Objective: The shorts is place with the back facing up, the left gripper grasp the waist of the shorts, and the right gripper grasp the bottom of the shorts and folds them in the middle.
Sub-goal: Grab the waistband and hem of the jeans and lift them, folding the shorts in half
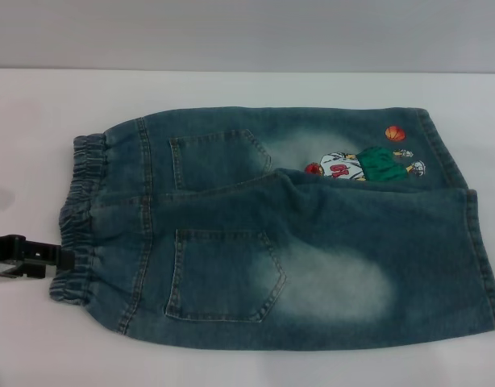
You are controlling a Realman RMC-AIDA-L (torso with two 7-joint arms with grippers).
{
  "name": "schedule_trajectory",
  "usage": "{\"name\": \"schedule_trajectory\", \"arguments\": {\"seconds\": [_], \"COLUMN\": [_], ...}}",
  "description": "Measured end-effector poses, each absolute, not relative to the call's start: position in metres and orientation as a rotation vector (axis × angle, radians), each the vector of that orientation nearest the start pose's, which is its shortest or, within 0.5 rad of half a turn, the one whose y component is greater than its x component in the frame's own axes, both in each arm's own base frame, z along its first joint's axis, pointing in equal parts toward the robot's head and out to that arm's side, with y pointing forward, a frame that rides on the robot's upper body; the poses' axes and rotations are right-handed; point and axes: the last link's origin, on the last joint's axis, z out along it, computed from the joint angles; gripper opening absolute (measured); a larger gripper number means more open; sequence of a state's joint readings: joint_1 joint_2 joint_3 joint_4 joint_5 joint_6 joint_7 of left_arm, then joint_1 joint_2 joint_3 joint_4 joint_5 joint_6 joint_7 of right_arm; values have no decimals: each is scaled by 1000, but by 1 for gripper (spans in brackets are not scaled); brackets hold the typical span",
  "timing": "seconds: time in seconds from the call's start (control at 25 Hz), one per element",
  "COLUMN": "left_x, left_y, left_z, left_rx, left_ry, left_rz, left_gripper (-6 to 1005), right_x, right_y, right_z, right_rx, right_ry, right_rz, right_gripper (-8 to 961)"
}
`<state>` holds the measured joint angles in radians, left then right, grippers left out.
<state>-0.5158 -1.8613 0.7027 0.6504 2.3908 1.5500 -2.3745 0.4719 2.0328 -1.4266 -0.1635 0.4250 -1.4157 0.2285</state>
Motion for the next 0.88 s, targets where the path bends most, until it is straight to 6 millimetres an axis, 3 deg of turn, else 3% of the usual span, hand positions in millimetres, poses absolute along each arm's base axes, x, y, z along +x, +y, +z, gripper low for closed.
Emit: {"name": "schedule_trajectory", "arguments": {"seconds": [0.88], "left_x": [-346], "left_y": [318], "left_z": [65], "left_rx": [-2204], "left_ry": [-1930], "left_rz": [-117], "left_gripper": [710], "right_x": [333], "right_y": [345], "right_z": [108], "right_rx": [-1064], "right_ry": [359], "right_rz": [919], "right_gripper": [470]}}
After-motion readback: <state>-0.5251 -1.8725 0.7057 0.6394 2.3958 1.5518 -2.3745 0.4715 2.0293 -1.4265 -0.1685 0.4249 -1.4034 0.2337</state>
